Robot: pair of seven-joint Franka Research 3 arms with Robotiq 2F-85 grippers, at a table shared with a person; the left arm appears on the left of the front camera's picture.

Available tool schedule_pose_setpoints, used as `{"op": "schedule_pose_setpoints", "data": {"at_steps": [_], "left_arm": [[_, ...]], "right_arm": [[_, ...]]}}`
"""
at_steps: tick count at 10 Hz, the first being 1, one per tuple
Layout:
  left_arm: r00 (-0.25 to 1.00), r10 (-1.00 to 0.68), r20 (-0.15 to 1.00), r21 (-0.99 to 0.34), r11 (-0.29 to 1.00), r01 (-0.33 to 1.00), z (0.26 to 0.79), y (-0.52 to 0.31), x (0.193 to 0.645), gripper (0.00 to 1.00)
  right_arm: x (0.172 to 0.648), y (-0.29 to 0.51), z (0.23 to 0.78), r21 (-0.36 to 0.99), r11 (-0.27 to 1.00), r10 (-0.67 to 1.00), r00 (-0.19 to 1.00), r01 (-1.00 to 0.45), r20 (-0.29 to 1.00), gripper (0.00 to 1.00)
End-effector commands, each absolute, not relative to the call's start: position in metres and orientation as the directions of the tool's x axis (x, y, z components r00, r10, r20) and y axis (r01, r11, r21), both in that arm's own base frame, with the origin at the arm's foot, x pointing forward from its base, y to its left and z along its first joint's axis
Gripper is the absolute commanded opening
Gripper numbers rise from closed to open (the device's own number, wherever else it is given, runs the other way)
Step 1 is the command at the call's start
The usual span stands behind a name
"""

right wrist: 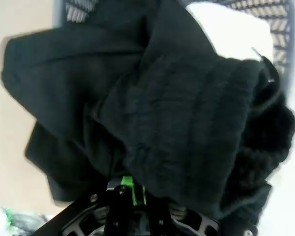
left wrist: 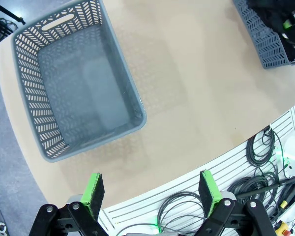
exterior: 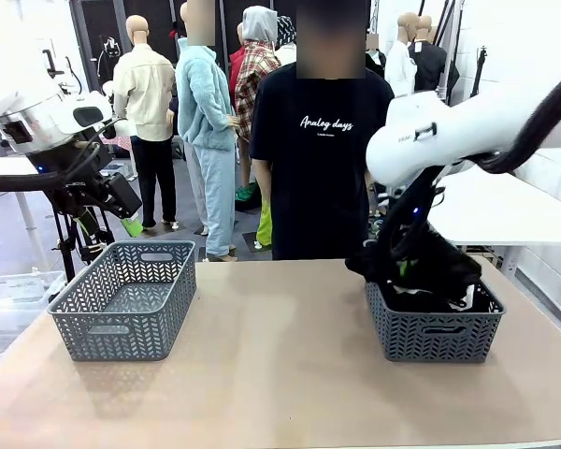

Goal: Sort the tops and bottoms.
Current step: Sort the clothes according to human instructions.

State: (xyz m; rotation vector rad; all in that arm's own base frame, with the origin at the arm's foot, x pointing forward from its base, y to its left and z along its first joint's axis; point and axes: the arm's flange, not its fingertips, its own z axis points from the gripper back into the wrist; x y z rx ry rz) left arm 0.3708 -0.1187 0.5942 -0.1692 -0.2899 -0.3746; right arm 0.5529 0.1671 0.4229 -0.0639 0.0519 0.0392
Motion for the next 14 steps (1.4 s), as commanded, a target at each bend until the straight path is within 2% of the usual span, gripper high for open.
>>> {"op": "schedule_pose_setpoints", "data": {"at_steps": [1,3,7,12,13,14], "left_arm": [[0.885,-0.345,0.312,-0.114,0.911,0.395,0.594,-0.115,0.371,1.00],[0.885,-0.345,0.312,-0.114,0.911,0.395,0.594,-0.115,0.371,1.00],[0.885,-0.345,0.312,-0.114,0.911,0.395,0.594,-0.115,0.371,1.00],[0.885,-0.345,0.312,-0.114,0.911,0.395,0.594,-0.115,0.371,1.00],[0.885,-0.345,0.312,-0.114,0.911,0.395,0.594,-0.115,0.371,1.00],[0.885,-0.345,0.312,-0.114,0.911,0.395,0.594,-0.115,0.371,1.00]], "right_arm": [[0.556,0.181,0.393,-0.040,0.998,0.040,0.996,-0.043,-0.075,0.00],[0.546,0.179,0.379,-0.040,0.999,0.018,0.995,-0.022,-0.101,0.00],[0.546,0.157,0.413,-0.065,0.998,-0.017,0.999,0.014,-0.047,0.00],[0.530,0.145,0.468,-0.110,0.993,-0.025,0.998,0.031,0.059,0.95],[0.526,0.142,0.481,-0.114,0.993,-0.022,0.997,0.030,0.069,1.00],[0.524,0.138,0.494,-0.134,0.990,-0.031,0.995,0.043,0.091,1.00]]}}
